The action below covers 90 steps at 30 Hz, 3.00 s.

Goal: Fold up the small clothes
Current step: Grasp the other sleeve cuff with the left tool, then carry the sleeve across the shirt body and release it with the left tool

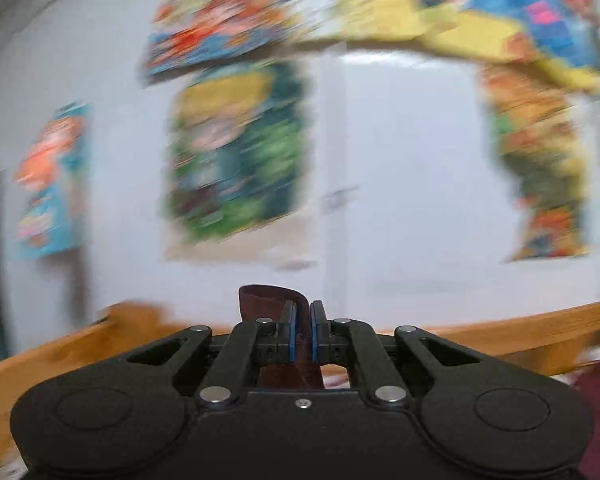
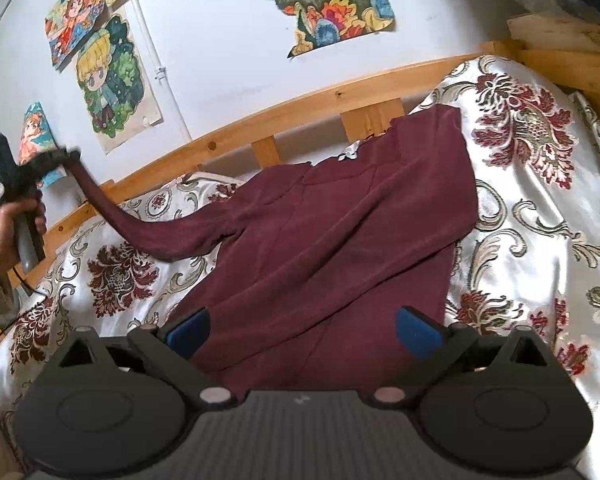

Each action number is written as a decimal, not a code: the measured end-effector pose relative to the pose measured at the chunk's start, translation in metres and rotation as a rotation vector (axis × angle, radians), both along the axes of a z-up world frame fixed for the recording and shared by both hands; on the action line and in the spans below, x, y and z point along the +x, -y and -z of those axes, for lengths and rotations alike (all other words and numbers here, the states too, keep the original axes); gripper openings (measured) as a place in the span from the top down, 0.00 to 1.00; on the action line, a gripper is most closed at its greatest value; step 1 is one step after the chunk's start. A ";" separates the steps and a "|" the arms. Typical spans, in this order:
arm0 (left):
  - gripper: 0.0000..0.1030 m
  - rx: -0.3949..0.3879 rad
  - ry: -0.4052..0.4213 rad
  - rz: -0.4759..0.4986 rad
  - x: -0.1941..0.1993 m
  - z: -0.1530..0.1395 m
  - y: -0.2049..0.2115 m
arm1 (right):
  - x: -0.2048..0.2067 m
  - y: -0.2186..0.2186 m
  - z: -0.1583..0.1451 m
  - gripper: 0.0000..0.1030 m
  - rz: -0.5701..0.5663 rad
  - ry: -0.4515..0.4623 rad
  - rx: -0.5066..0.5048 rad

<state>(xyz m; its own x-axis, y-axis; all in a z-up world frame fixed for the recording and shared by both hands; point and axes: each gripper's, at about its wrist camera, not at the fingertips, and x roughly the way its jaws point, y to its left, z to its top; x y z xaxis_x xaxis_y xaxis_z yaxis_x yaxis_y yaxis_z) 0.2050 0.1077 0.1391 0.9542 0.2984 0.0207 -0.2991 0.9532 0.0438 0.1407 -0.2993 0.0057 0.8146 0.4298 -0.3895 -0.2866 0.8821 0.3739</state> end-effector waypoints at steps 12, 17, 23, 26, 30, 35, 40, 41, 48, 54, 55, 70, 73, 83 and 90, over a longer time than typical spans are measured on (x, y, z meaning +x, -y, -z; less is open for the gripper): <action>0.93 0.008 -0.103 0.712 0.010 0.033 0.170 | -0.010 0.036 0.009 0.01 0.079 -0.016 0.006; 0.93 -0.028 -0.227 0.833 0.012 0.087 0.225 | -0.017 0.055 0.018 0.01 0.134 -0.044 -0.002; 0.93 -0.099 -0.354 0.881 0.010 0.139 0.244 | -0.025 0.076 0.029 0.01 0.187 -0.080 -0.020; 0.89 -0.117 -0.415 0.884 0.007 0.155 0.247 | -0.026 0.082 0.031 0.01 0.199 -0.086 -0.021; 0.59 -0.157 -0.467 0.882 0.001 0.162 0.237 | -0.025 0.082 0.032 0.01 0.207 -0.087 -0.023; 0.35 -0.197 -0.461 0.868 -0.011 0.156 0.210 | -0.021 0.075 0.032 0.01 0.196 -0.093 -0.024; 0.29 -0.154 -0.491 0.666 -0.006 0.157 0.173 | -0.017 0.058 0.034 0.01 0.153 -0.096 -0.047; 0.29 -0.141 -0.500 0.578 0.000 0.158 0.162 | -0.017 0.054 0.034 0.01 0.142 -0.094 -0.058; 0.43 -0.245 -0.551 0.209 0.070 0.168 0.073 | -0.019 0.028 0.039 0.00 0.066 -0.099 -0.129; 0.54 -0.430 -0.641 0.240 0.124 0.182 0.027 | -0.018 0.021 0.046 0.00 0.037 -0.128 -0.154; 0.54 -0.470 -0.653 0.248 0.130 0.186 0.020 | -0.017 0.021 0.048 0.00 0.035 -0.135 -0.153; 0.76 -0.361 -0.657 0.127 0.138 0.178 0.032 | -0.016 0.014 0.049 0.00 0.009 -0.144 -0.149; 0.52 -0.349 -0.634 0.151 0.119 0.169 0.035 | -0.014 0.010 0.048 0.00 0.004 -0.140 -0.147; 0.11 -0.102 -0.639 0.273 0.004 0.137 0.069 | -0.006 -0.012 0.044 0.00 0.012 -0.114 -0.221; 0.01 0.019 -0.721 0.393 -0.071 0.140 0.075 | -0.024 -0.031 0.038 0.00 -0.062 -0.117 -0.355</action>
